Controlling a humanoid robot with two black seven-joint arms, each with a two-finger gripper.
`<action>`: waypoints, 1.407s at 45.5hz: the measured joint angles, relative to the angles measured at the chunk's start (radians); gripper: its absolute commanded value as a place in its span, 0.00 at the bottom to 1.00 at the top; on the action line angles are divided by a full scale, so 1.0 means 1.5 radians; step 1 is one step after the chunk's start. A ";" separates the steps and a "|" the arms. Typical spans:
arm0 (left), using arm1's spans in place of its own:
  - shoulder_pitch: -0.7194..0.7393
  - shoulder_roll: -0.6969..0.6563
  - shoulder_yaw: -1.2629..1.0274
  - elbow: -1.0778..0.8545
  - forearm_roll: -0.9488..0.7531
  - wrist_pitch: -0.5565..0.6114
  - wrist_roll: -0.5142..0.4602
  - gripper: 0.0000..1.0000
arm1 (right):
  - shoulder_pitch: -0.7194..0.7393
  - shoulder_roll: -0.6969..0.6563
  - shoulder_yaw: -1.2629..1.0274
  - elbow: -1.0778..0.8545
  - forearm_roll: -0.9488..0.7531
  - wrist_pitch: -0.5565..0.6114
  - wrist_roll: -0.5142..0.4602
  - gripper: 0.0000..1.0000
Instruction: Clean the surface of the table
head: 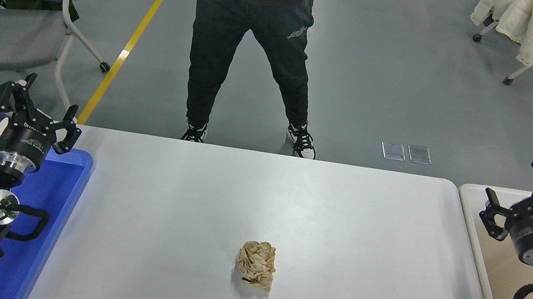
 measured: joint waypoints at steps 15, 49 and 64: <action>0.000 0.000 0.000 0.000 0.000 0.000 0.000 1.00 | 0.017 0.034 -0.015 -0.026 -0.013 -0.005 0.053 1.00; -0.001 0.000 0.000 0.000 0.001 -0.001 0.000 1.00 | 0.029 -0.059 -0.115 0.155 0.020 -0.174 -0.088 1.00; -0.001 0.000 0.000 0.000 0.001 -0.002 0.000 1.00 | 0.049 -0.200 -0.162 0.349 0.042 -0.207 -0.262 1.00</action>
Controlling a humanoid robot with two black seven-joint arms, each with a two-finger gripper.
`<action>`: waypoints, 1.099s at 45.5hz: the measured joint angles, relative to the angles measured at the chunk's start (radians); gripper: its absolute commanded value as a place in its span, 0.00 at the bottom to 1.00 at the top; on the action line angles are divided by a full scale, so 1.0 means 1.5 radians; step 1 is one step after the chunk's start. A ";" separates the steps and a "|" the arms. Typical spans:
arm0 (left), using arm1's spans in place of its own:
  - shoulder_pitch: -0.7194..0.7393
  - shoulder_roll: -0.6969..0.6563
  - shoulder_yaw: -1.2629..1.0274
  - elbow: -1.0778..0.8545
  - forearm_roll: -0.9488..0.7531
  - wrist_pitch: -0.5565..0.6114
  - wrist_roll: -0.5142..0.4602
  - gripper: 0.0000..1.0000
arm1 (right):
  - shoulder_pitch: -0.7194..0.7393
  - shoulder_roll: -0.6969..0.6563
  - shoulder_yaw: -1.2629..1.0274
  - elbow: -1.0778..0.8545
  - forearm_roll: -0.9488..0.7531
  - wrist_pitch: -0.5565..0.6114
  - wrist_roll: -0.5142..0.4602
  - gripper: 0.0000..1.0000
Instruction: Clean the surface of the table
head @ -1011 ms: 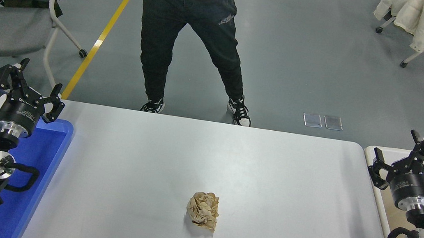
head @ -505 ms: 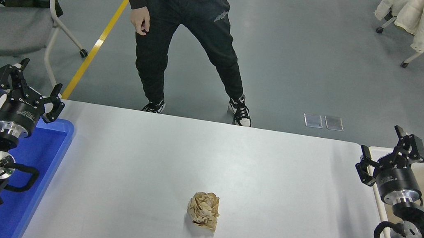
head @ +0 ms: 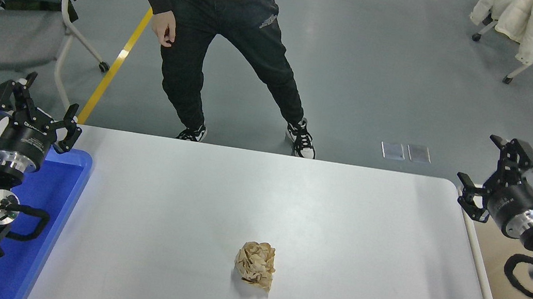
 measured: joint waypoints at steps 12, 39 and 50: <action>0.001 0.000 0.000 0.000 0.000 0.000 0.000 1.00 | 0.036 -0.080 -0.047 0.155 -0.054 0.007 -0.100 1.00; 0.001 0.000 0.000 0.000 0.000 0.001 0.000 1.00 | 0.175 0.091 -0.279 0.251 -0.178 0.068 -0.427 1.00; 0.001 0.000 0.000 0.000 0.000 0.000 0.000 1.00 | 0.242 0.191 -0.411 0.237 -0.215 0.088 -0.457 1.00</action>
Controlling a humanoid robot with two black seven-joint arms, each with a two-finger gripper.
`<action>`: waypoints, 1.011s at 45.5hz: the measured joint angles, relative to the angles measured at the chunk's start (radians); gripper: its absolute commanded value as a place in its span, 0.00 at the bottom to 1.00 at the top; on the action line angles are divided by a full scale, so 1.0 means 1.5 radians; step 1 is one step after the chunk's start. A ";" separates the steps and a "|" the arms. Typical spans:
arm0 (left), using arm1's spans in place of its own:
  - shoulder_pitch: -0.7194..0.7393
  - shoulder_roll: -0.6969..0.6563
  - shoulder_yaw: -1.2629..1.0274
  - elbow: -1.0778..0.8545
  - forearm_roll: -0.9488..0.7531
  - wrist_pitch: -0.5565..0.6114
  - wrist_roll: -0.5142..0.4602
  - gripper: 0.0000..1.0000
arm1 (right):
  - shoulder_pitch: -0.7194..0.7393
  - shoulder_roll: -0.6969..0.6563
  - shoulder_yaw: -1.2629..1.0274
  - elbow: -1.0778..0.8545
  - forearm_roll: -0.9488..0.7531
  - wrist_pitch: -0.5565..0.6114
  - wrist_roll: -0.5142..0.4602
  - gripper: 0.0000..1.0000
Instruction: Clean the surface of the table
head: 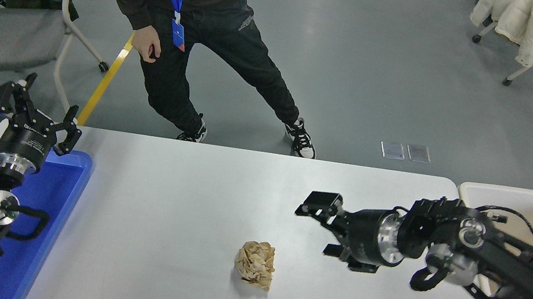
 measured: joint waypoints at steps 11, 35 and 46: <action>0.000 0.000 0.000 0.000 0.000 0.000 0.000 1.00 | 0.020 0.109 -0.062 -0.077 -0.038 0.013 -0.009 1.00; -0.001 0.000 0.000 0.000 0.000 -0.003 0.000 1.00 | 0.024 0.239 -0.141 -0.250 -0.299 0.030 -0.009 1.00; -0.001 0.000 0.000 0.000 0.000 -0.003 0.000 1.00 | 0.028 0.252 -0.154 -0.312 -0.375 0.031 -0.006 1.00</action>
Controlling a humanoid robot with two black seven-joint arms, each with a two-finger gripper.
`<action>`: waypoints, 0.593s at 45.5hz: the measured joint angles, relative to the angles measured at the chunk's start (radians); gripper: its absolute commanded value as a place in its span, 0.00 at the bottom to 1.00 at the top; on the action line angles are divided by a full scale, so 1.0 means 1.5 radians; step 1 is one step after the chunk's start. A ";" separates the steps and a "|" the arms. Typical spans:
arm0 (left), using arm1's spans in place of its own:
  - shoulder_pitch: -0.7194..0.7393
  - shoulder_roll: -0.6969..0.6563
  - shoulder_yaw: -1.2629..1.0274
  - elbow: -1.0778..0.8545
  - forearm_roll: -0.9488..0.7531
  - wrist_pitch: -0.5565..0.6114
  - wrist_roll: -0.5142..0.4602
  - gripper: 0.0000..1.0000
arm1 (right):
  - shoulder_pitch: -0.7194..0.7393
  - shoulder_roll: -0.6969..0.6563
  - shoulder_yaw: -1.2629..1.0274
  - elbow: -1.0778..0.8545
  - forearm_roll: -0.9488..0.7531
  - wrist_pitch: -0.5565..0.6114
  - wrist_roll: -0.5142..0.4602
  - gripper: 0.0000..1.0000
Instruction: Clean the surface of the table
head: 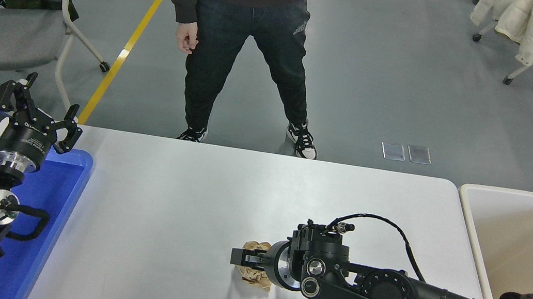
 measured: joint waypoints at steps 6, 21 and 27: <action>0.000 0.000 0.000 0.000 0.000 0.000 0.000 1.00 | 0.002 0.003 0.001 -0.007 -0.006 0.017 0.000 1.00; 0.000 0.000 0.000 0.000 0.000 0.000 0.000 1.00 | 0.017 0.005 0.046 0.001 0.076 0.075 0.000 1.00; 0.000 0.000 0.000 0.000 0.000 0.000 0.000 1.00 | 0.015 0.006 0.053 0.001 0.082 0.066 0.026 1.00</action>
